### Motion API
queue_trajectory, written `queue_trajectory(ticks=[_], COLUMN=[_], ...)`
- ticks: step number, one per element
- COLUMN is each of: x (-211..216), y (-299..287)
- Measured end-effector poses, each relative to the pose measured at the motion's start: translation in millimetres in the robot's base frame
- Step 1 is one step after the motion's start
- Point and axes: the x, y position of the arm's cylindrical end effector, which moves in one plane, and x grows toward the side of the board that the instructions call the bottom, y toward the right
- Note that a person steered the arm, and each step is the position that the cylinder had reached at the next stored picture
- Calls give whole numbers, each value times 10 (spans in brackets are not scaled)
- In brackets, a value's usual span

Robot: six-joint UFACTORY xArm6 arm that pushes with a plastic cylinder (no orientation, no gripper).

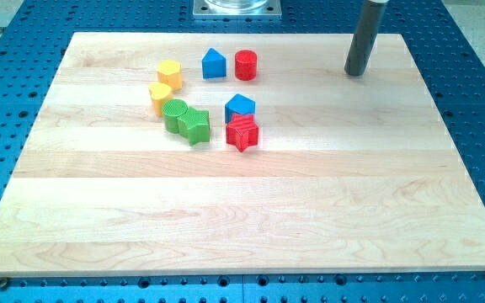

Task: Place your hand at the top center of the board

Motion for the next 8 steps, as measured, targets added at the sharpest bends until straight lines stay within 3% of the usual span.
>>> queue_trajectory(ticks=[5,7,8], x=[-530,-886,-659], y=[-229,-1420,-1943])
